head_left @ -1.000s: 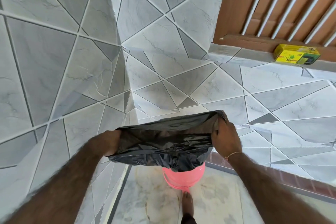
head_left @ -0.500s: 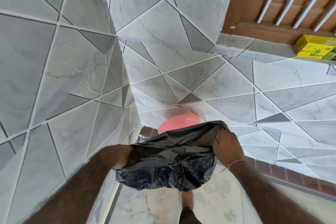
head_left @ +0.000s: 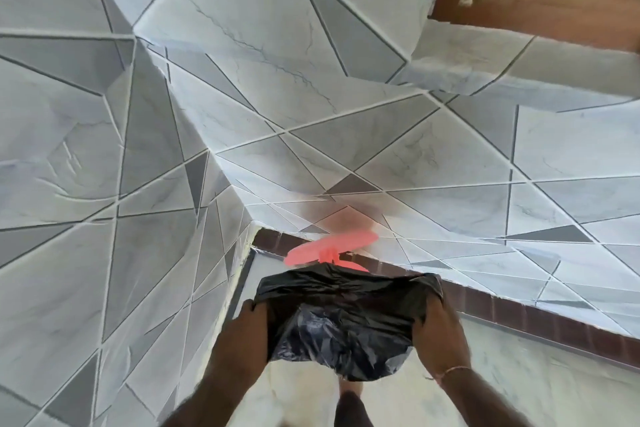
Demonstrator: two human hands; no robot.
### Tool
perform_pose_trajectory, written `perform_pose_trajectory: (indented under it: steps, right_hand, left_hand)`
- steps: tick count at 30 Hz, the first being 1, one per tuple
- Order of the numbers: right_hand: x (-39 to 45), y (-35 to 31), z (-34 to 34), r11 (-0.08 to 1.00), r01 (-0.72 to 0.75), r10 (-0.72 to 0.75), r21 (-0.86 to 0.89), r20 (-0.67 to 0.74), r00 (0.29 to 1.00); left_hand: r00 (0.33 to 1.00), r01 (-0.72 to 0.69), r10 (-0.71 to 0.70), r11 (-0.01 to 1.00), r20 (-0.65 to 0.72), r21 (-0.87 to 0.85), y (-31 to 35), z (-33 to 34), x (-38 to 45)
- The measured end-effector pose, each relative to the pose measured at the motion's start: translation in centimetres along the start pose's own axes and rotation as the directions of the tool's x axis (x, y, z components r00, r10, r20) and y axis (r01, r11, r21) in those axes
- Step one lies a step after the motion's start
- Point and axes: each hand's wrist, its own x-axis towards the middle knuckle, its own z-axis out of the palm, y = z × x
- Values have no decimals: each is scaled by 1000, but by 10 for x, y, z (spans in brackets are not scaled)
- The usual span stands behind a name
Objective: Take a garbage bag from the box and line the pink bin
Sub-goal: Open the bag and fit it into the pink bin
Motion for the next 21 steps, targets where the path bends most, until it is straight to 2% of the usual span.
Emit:
perform_pose_trajectory:
  steps: [2, 6, 10, 12, 17, 21]
  right_hand:
    - [6, 7, 8, 999, -32, 32, 0, 43, 999]
    - [23, 13, 19, 999, -19, 17, 38, 33, 999]
    - [41, 18, 38, 997, -1, -5, 76, 78, 997]
    - [48, 18, 51, 997, -8, 1, 71, 105, 994]
    - [62, 13, 87, 998, 18, -30, 63, 183, 983]
    - [55, 16, 114, 1000, -7, -1, 30, 266, 964]
  left_hand:
    - [1000, 17, -17, 1000, -5, -13, 12, 1, 7]
    - [999, 5, -9, 998, -53, -63, 23, 8, 20]
    - [999, 13, -15, 998, -31, -66, 23, 28, 35]
    - [999, -27, 23, 992, -32, -121, 28, 39, 41]
    - [995, -2, 20, 984, 101, -179, 35, 77, 69]
    - [962, -96, 128, 985, 240, -140, 39, 116, 82]
